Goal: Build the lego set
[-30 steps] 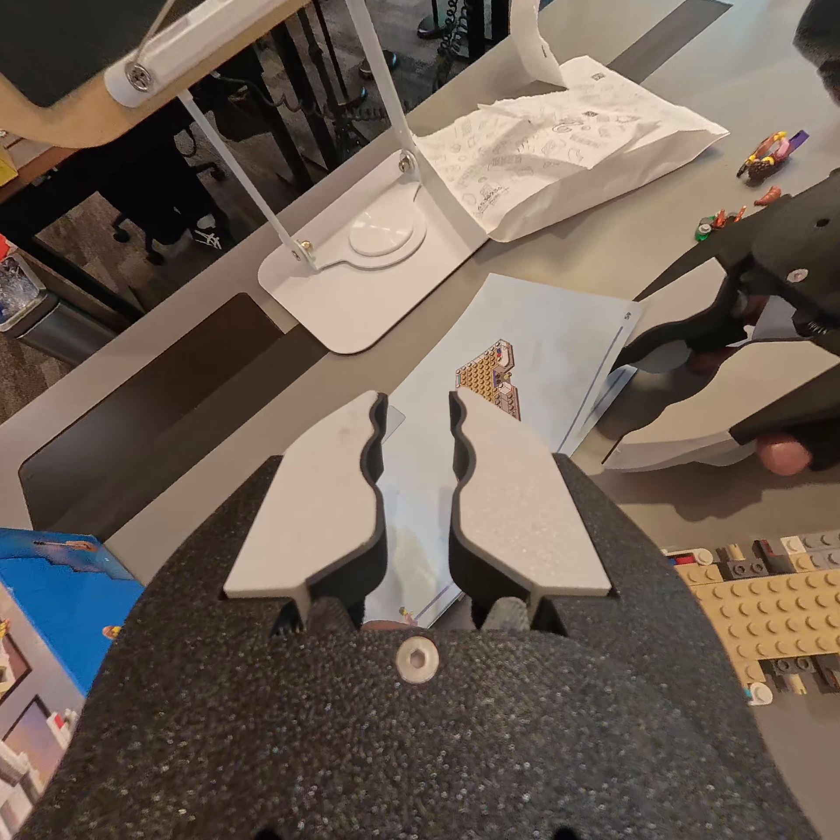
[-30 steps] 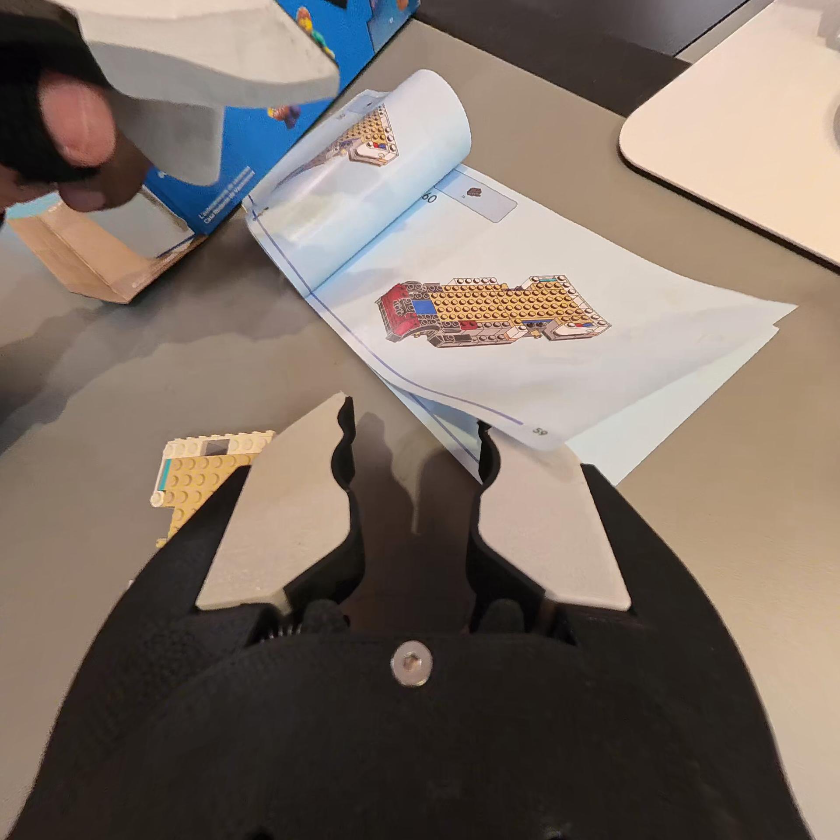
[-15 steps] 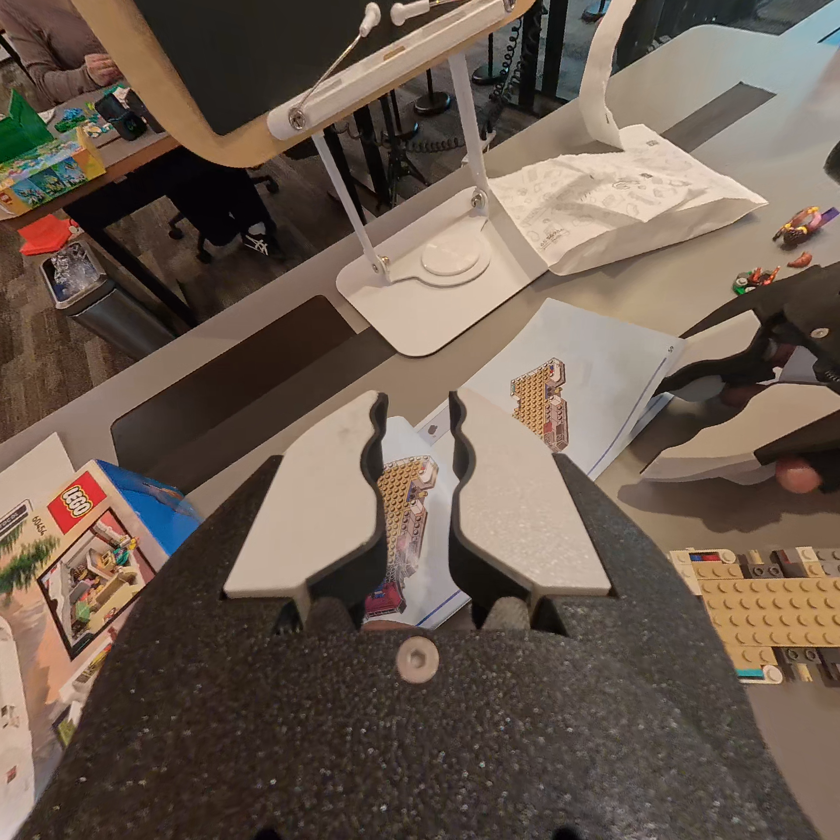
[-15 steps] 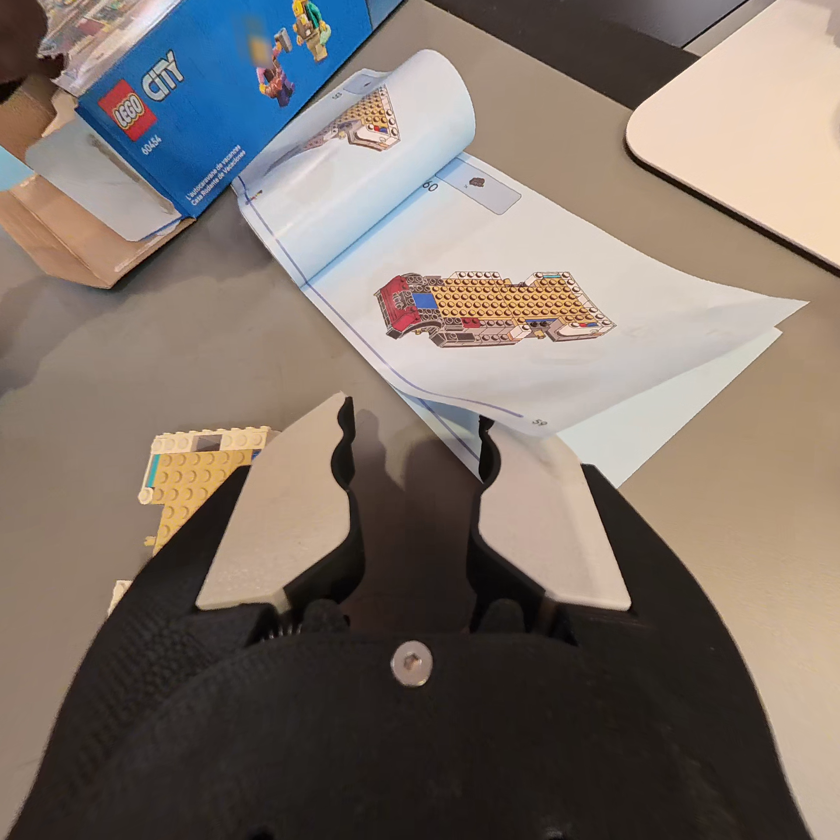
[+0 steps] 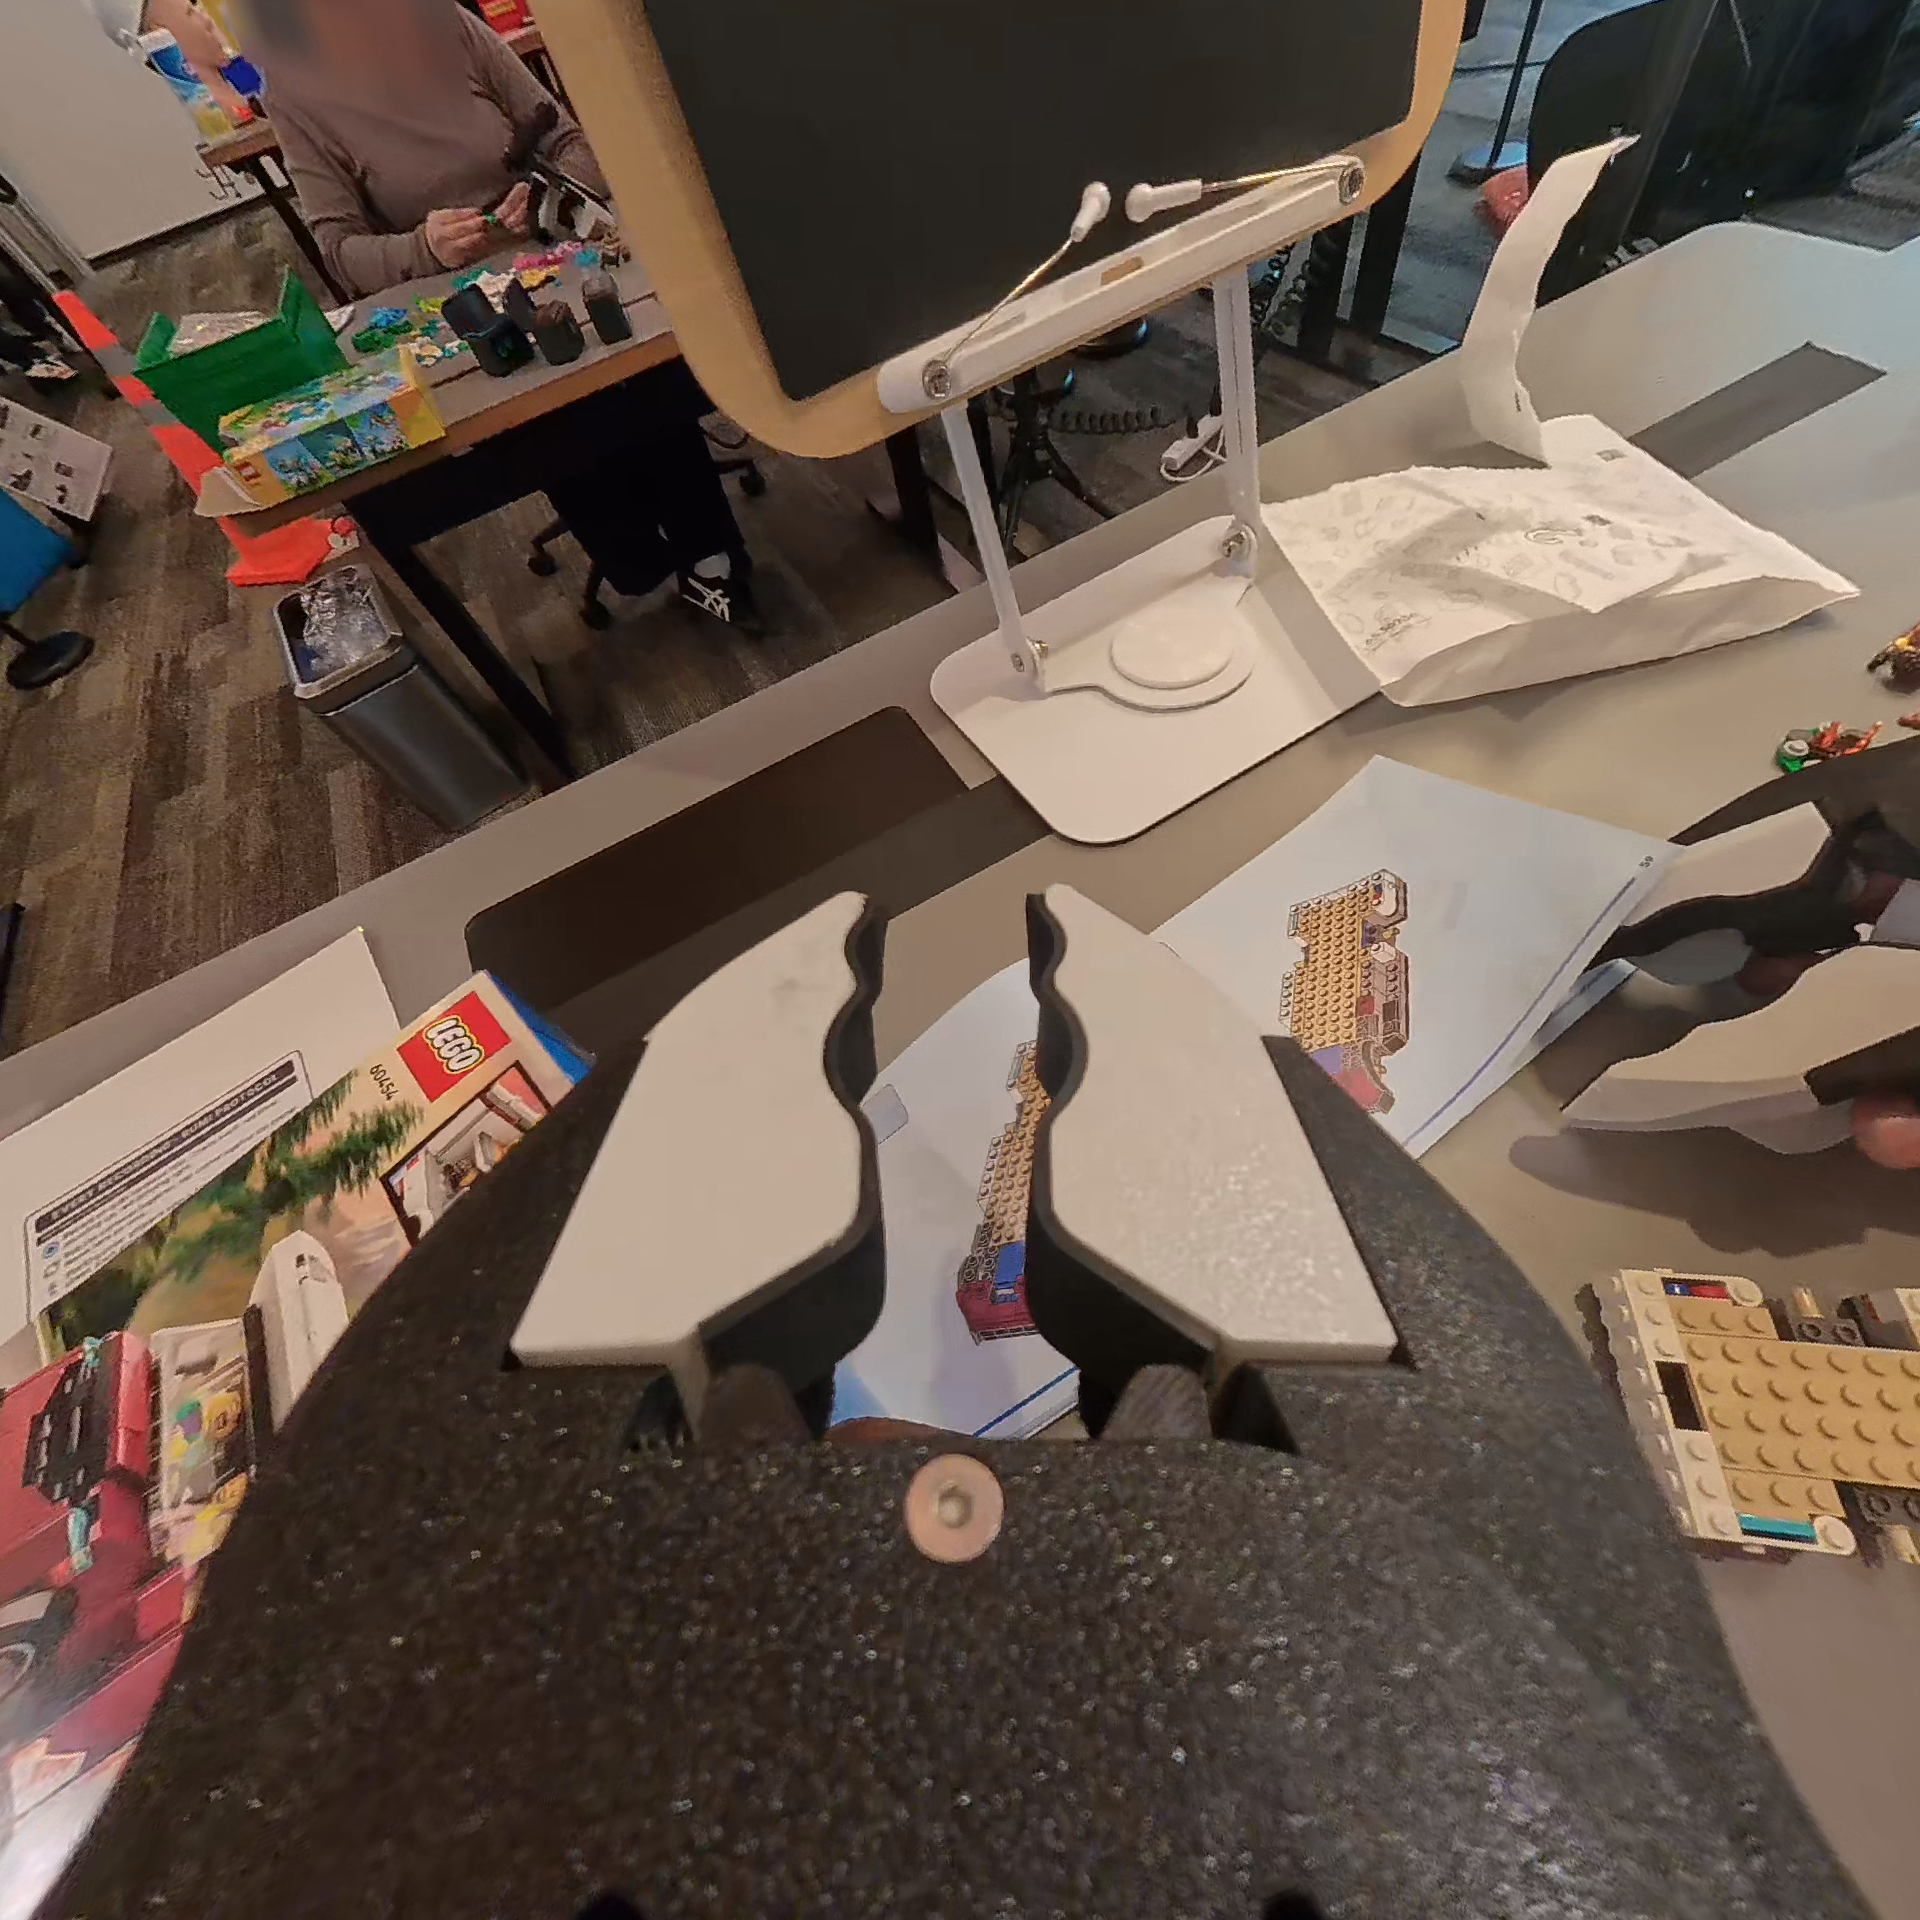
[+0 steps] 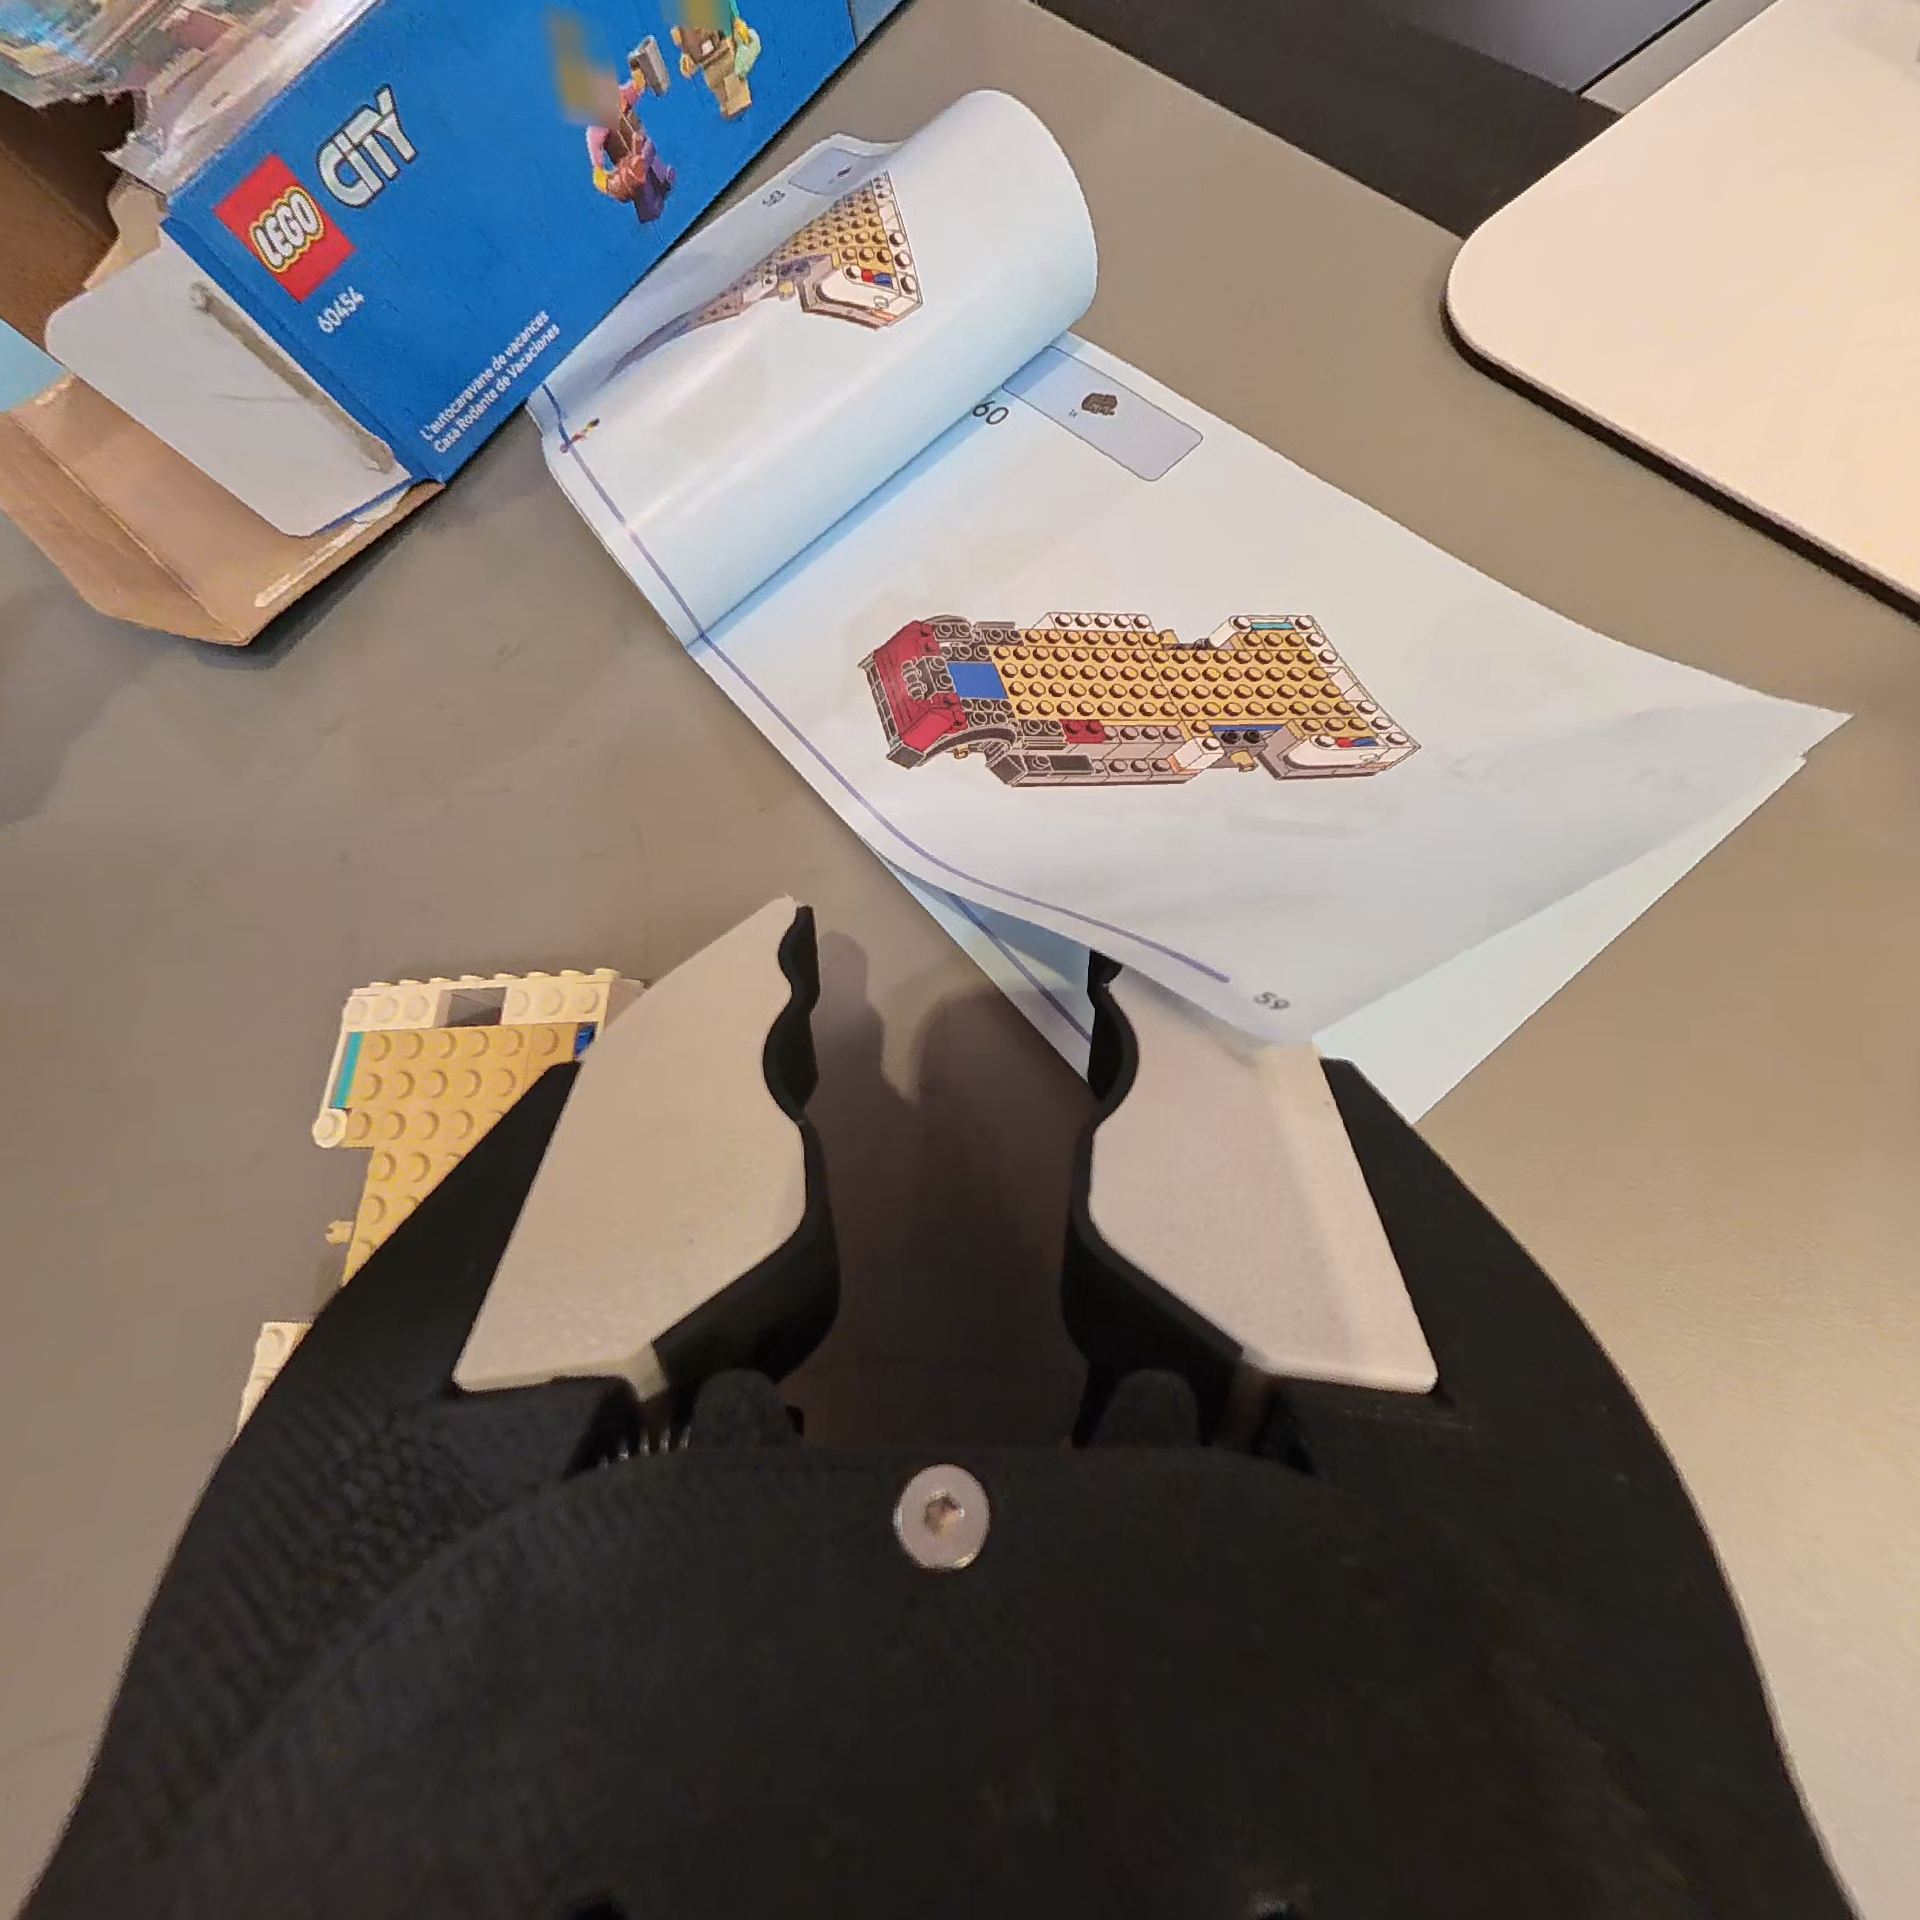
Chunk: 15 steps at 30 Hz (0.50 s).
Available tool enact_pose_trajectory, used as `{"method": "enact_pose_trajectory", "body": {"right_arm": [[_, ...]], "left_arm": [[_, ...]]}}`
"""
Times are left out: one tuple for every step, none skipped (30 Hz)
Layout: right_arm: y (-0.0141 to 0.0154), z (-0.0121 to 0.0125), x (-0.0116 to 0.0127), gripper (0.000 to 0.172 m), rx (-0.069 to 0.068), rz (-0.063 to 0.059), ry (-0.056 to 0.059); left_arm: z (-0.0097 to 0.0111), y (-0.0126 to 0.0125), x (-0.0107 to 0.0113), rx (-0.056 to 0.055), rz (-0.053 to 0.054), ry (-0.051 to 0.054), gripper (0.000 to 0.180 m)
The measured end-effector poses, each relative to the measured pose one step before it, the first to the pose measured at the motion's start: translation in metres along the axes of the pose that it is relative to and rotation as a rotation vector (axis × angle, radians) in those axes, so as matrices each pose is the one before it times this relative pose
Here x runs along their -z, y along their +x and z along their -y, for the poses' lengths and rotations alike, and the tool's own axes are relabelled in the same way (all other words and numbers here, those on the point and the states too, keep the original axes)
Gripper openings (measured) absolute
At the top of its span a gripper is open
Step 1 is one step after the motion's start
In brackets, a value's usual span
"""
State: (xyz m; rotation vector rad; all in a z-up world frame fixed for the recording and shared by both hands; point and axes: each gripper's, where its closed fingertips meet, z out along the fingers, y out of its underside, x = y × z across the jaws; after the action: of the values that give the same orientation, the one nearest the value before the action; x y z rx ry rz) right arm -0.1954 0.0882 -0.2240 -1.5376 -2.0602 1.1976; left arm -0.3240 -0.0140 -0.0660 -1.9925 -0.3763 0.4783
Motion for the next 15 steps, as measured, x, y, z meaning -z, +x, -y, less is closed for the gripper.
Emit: {"method": "enact_pose_trajectory", "body": {"right_arm": [[0.0,0.00002,-0.00007,0.05,-0.0014,0.0011,0.0004],[0.00011,0.00004,0.00007,0.05,-0.0016,0.0006,0.0],[0.0001,-0.00007,-0.00001,0.05,-0.0012,0.0005,-0.0003],[-0.00001,-0.00007,-0.00009,0.05,-0.0004,0.0003,-0.0005],[-0.00005,0.00002,-0.00008,0.05,0.0001,0.0001,-0.0004],[-0.00004,-0.00004,-0.00002,0.05,0.0005,-0.0002,-0.0004],[-0.00005,-0.00004,-0.00002,0.05,0.0006,0.0,-0.0004],[-0.00009,-0.00012,-0.00008,0.05,0.0005,0.0005,-0.0004],[0.00009,-0.00002,0.00005,0.05,-0.0003,-0.0001,-0.0001],[0.00007,0.00001,0.00003,0.05,-0.0006,-0.0002,0.0001],[0.00004,0.00007,-0.00003,0.049,-0.0006,0.0004,0.0001],[-0.00001,0.00001,0.00003,0.049,-0.0007,0.0004,0.0001],[0.00003,-0.00007,-0.00002,0.049,-0.0006,0.0003,0.0001],[-0.00004,0.00004,-0.00005,0.049,-0.0004,0.0004,-0.0002],[-0.00004,-0.00002,0.00001,0.049,-0.0002,0.0002,-0.0002]], "left_arm": [[0.00031,-0.00056,0.00043,0.0015,0.0001,0.0019,0.027],[0.0001,-0.00015,0.00033,-0.0006,0.0002,0.0005,0.027],[-0.00006,0.00005,0.00002,-0.0018,0.0007,-0.0011,0.027],[0.0,0.00003,-0.00001,-0.0017,0.0009,-0.0006,0.027],[0.00015,0.0004,-0.0001,-0.0013,-0.0007,0.0002,0.027],[0.00006,0.00042,0.0,-0.0009,-0.001,-0.0001,0.027],[0.00013,0.00004,0.00001,-0.0003,0.0004,0.0,0.027],[0.00011,0.00028,-0.00008,-0.0007,-0.0005,0.0003,0.027],[-0.00008,0.00009,-0.0001,0.0001,-0.0002,-0.0003,0.027],[-0.00014,0.00024,-0.00021,0.0003,-0.0007,-0.0004,0.027],[-0.00016,0.00024,-0.0002,-0.0003,-0.001,-0.0005,0.027],[-0.00011,0.00019,-0.00028,-0.0002,-0.0002,-0.0005,0.027],[-0.00013,0.00028,-0.00027,-0.0003,-0.001,-0.0006,0.027],[-0.00011,0.00042,-0.00029,-0.0006,-0.0012,-0.0008,0.027],[-0.00003,0.00024,-0.00019,-0.0008,-0.0005,-0.0006,0.027]]}}
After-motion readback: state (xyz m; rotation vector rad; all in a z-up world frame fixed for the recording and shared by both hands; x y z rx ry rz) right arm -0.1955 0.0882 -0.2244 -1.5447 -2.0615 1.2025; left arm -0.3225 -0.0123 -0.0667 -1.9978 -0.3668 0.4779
